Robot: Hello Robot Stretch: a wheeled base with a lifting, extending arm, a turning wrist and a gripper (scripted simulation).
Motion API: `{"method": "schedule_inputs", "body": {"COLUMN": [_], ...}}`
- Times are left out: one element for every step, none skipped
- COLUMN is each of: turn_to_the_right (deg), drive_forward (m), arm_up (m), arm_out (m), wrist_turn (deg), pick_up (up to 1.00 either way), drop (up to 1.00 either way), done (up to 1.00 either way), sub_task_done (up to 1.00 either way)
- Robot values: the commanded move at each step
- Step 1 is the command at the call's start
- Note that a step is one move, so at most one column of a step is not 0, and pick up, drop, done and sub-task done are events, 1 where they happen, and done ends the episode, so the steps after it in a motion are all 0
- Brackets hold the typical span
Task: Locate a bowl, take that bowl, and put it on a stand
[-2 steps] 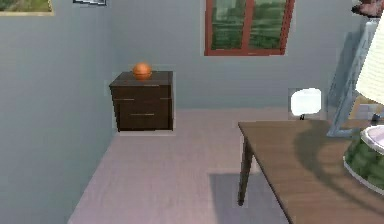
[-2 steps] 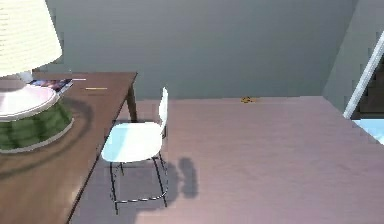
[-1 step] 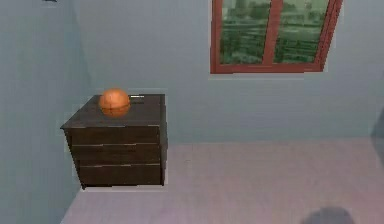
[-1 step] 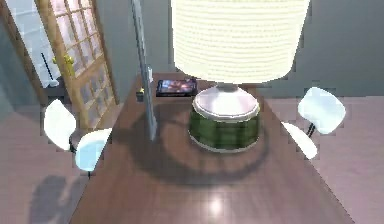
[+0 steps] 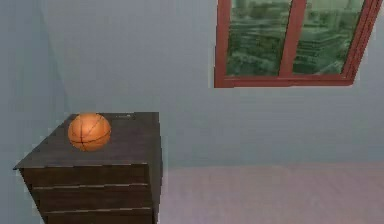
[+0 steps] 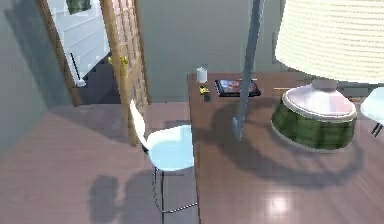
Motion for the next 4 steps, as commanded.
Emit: {"method": "schedule_inputs", "body": {"turn_to_the_right": [45.0, 6.0, 0.0, 15.0], "drive_forward": [0.00, 0.00, 1.00, 0.00], "arm_up": [0.00, 0.00, 0.00, 0.00], "arm_out": [0.00, 0.00, 0.00, 0.00], "wrist_turn": [0.0, 0.0, 0.0, 0.0], "pick_up": [0.00, 0.00, 0.00, 0.00], "drop": [0.00, 0.00, 0.00, 0.00], "done": [0.00, 0.00, 0.00, 0.00], "sub_task_done": [0.00, 0.00, 0.00, 0.00]}}
